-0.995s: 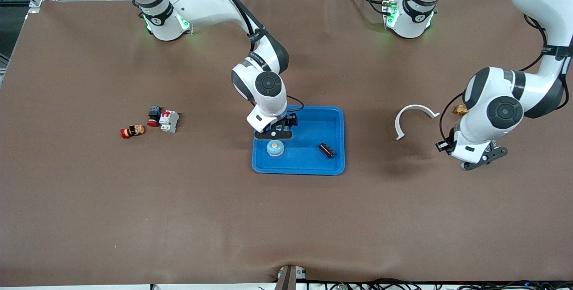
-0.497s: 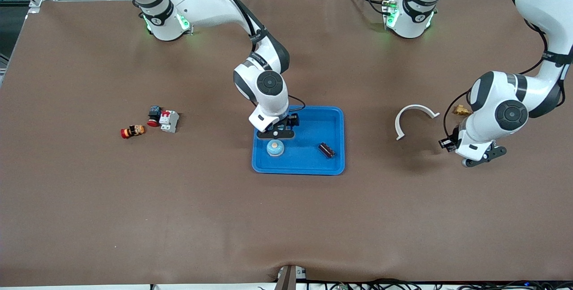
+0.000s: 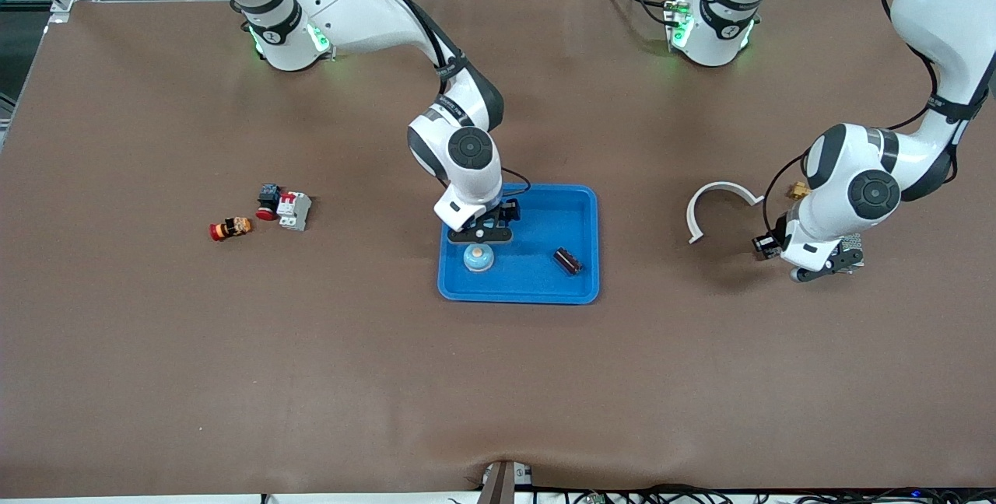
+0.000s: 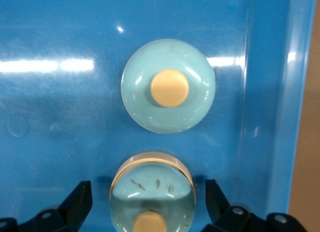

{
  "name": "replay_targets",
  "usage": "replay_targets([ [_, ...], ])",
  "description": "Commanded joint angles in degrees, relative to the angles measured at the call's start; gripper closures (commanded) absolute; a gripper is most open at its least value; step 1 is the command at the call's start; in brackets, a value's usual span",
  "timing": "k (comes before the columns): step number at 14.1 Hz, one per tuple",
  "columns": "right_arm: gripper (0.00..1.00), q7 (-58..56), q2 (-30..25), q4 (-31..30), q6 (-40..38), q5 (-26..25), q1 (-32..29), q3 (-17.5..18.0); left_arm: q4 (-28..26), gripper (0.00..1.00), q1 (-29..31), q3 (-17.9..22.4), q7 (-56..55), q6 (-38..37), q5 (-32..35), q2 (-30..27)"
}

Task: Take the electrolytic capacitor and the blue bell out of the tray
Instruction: 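Set the capacitor down with the left gripper while the right gripper grasps the bell, then return the left gripper to the tray while the right gripper lifts the bell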

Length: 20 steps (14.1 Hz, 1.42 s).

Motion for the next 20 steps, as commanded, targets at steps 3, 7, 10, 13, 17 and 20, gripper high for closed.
replay_targets([
  [3, 0.10, 1.0, 0.2, 0.1, 0.3, -0.8, 0.8, -0.6, -0.1, 0.00, 1.3, -0.6, 0.2, 1.2, 3.0, 0.1],
  [7, 0.22, 1.0, 0.1, 0.2, 0.0, -0.7, 0.7, -0.6, 2.2, 0.00, 1.2, -2.1, 0.2, 0.0, 3.0, -2.0],
  [10, 0.32, 1.1, 0.0, 0.2, -0.1, -0.6, 0.4, -0.6, 7.6, 0.00, 1.1, -6.0, -0.2, -6.8, 2.3, -2.1],
  [13, 0.36, 1.1, -0.1, 0.3, -0.2, -0.1, 0.3, -0.6, 15.0, 0.00, -0.2, -10.6, -2.8, -15.9, -1.7, -1.3],
  [17, 0.49, 1.5, -0.3, 0.5, -0.6, -0.1, 0.3, -0.6, 20.2, 0.00, -9.3, -10.6, -17.5, -16.7, -3.8, 1.2],
  [20, 0.48, 1.5, -1.3, 0.6, -1.1, 0.0, 0.1, -0.5, 25.1, 0.00, -15.7, -10.5, -27.3, -16.7, -3.9, 4.1],
])
